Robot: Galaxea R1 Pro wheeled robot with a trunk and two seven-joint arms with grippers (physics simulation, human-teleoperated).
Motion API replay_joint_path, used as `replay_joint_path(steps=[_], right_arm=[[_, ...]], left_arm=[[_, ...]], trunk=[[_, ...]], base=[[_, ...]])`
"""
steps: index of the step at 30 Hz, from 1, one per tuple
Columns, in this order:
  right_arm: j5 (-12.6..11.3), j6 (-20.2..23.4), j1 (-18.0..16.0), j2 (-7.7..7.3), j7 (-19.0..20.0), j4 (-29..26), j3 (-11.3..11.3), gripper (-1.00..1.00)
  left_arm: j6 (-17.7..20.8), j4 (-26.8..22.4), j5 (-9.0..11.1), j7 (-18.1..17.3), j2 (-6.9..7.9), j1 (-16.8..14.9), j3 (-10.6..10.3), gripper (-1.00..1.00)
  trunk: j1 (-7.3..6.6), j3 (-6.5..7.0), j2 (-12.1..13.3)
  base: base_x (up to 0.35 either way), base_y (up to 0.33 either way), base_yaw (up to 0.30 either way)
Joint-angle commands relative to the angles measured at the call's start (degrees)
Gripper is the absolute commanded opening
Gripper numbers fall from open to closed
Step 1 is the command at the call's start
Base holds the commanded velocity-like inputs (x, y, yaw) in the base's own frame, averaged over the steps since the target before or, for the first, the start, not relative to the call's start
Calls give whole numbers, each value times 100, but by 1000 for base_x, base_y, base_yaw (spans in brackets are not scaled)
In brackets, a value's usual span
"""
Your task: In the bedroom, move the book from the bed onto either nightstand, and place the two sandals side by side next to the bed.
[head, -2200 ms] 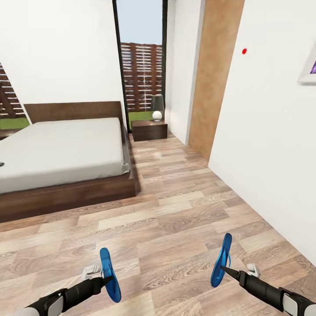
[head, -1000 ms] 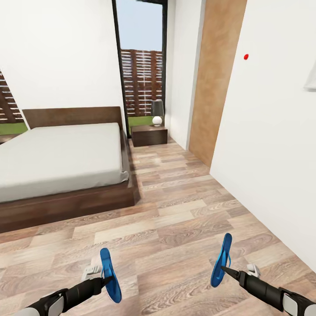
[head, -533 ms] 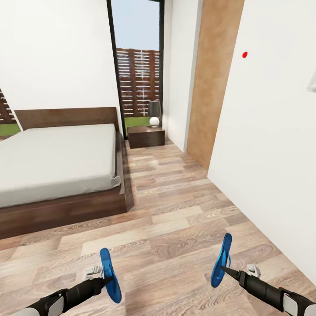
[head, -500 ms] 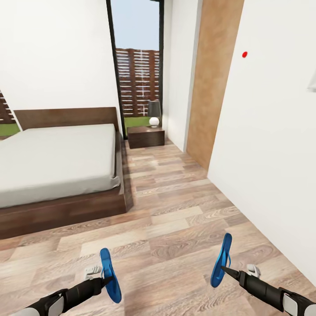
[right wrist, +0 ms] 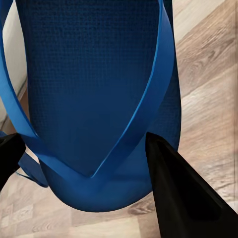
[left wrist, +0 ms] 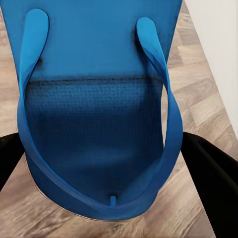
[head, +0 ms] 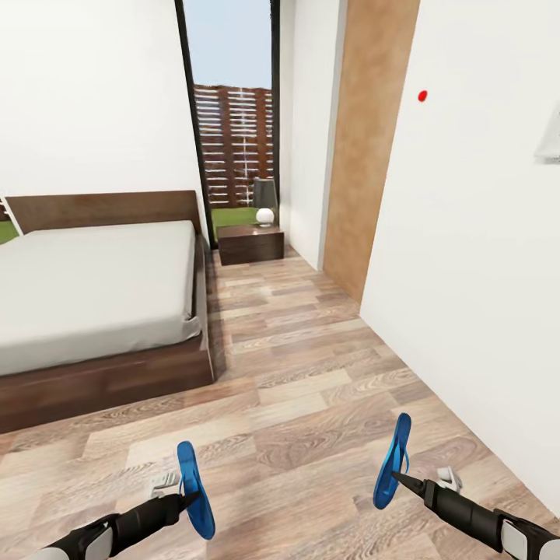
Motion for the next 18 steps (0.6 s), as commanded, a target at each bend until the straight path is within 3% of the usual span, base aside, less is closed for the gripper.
replay_joint_path(steps=[1, 18], right_arm=[[-66, 70, -9, 1, 18, 15, 35, -100], [-66, 70, -9, 1, 18, 15, 35, -100]], left_arm=[[-28, 4, 38, -10, 2, -2, -43, -100], [-29, 3, 38, -10, 2, 0, -43, -100]], trunk=[[0, -5, -2], [0, -5, -2]], base=[[155, -126, -37], [231, -200, -4]])
